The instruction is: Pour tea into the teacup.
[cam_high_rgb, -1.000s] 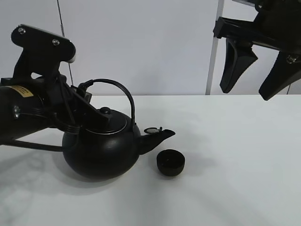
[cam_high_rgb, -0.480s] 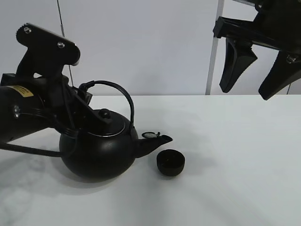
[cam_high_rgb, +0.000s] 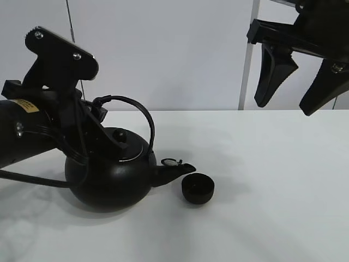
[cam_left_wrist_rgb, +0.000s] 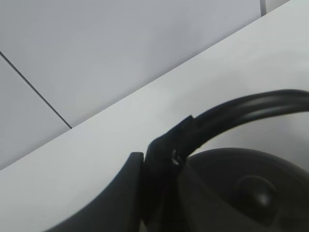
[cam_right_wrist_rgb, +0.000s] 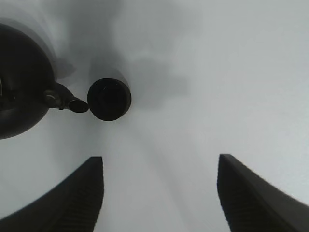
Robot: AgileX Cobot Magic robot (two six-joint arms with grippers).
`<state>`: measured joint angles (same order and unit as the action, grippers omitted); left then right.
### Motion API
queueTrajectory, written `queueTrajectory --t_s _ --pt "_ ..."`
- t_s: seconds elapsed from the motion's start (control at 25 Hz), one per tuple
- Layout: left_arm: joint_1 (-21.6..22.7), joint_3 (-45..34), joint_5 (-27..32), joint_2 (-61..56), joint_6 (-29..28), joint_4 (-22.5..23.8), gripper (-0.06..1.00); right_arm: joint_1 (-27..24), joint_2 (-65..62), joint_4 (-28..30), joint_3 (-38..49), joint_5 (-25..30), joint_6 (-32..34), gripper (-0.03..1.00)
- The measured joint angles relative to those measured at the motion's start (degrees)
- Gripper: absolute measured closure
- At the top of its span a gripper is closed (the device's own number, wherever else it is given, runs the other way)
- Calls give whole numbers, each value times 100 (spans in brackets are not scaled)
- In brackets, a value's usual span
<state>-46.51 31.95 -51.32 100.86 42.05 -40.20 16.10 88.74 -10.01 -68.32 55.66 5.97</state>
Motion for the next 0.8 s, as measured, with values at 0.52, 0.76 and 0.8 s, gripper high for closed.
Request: queueTrajectory --t_s 0.52,0.76,0.8 --pt "0 0 0 0 140 -4 84 0 0 0 0 0 0 50" --pt "0 0 5 0 147 -4 84 0 0 0 0 0 0 50" --pt "0 0 5 0 150 -4 84 0 0 0 0 0 0 50"
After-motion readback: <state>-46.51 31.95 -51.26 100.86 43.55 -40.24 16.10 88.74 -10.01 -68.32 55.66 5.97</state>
